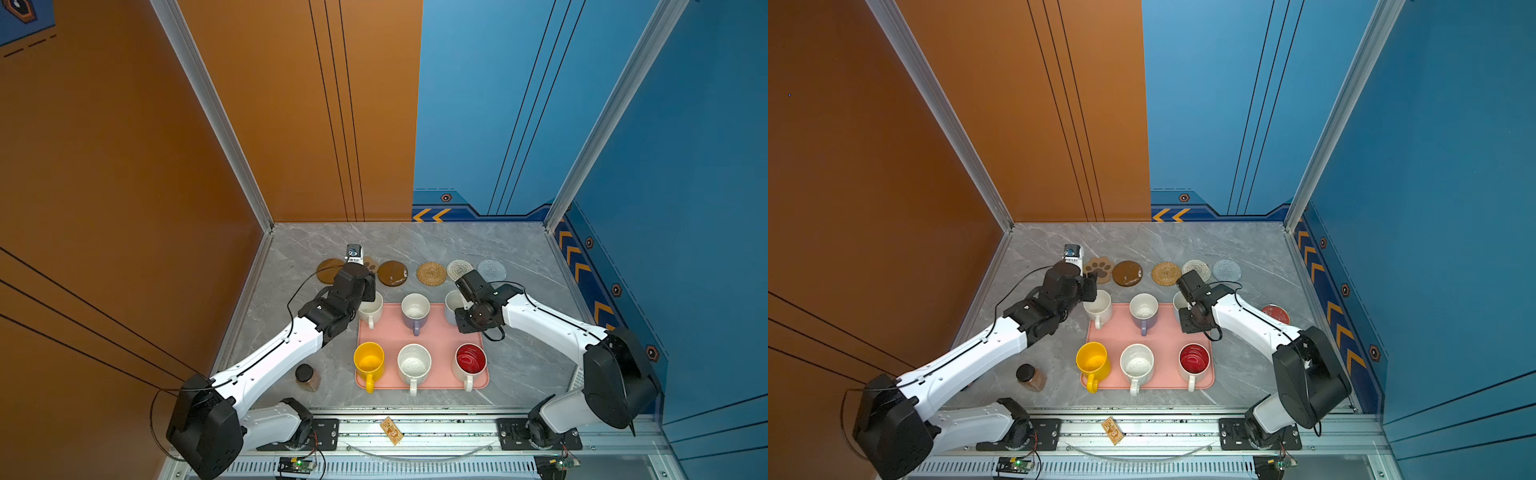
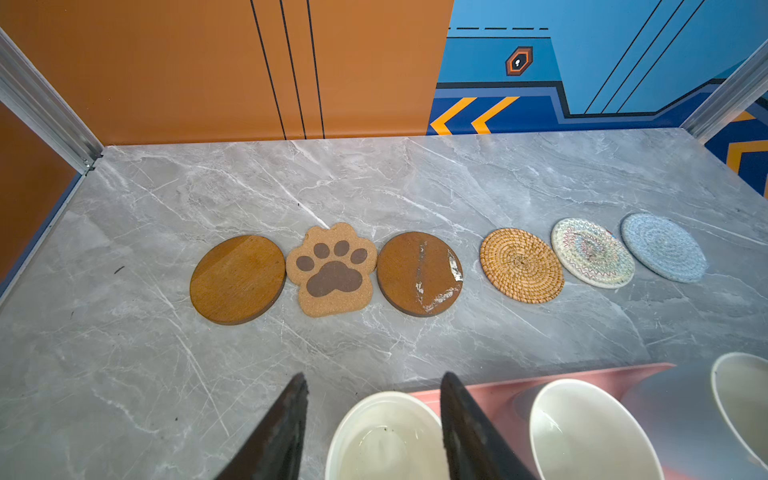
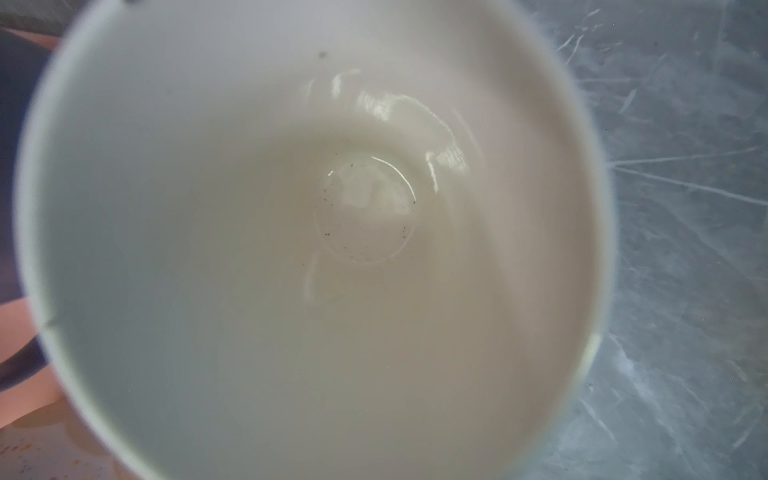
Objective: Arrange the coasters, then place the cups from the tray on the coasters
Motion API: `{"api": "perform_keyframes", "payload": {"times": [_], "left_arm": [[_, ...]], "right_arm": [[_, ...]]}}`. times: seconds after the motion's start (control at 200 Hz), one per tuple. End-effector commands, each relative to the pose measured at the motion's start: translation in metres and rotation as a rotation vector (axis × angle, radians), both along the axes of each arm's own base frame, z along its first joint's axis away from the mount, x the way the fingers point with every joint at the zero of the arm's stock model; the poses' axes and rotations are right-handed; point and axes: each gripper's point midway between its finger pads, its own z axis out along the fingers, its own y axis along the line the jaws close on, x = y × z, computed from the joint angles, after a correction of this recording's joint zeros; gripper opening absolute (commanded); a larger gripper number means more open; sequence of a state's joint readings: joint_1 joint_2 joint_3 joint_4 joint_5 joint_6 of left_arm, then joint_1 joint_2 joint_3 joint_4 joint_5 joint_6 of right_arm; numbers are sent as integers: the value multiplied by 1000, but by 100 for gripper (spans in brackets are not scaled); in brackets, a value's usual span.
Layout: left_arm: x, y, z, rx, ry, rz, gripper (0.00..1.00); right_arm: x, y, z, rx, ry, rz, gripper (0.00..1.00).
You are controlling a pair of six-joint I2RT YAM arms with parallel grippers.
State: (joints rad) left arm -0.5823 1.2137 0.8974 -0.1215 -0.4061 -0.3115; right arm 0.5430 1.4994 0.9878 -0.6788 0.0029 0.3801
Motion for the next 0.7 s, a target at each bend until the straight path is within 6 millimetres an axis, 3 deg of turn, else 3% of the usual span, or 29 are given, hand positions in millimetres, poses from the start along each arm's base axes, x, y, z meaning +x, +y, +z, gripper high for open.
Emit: {"api": "perform_keyframes", "payload": {"times": [0.0,0.285,0.471,0.696], "left_arm": [[0,1,-3,-17,5,0,52],[-1,4,-3,-15,3,7,53],[-1,4,-3,-15,4,7,53],[-1,4,-3,-19,3,7,52]], "right_arm": [[4,-2,-5,-7,-6,-27,23],[6,-3,-8,-17,-8,-33,16],[6,-9,-6,-66,-28,-39,0],[7,-14,9,-160,-99,-14,0]]}}
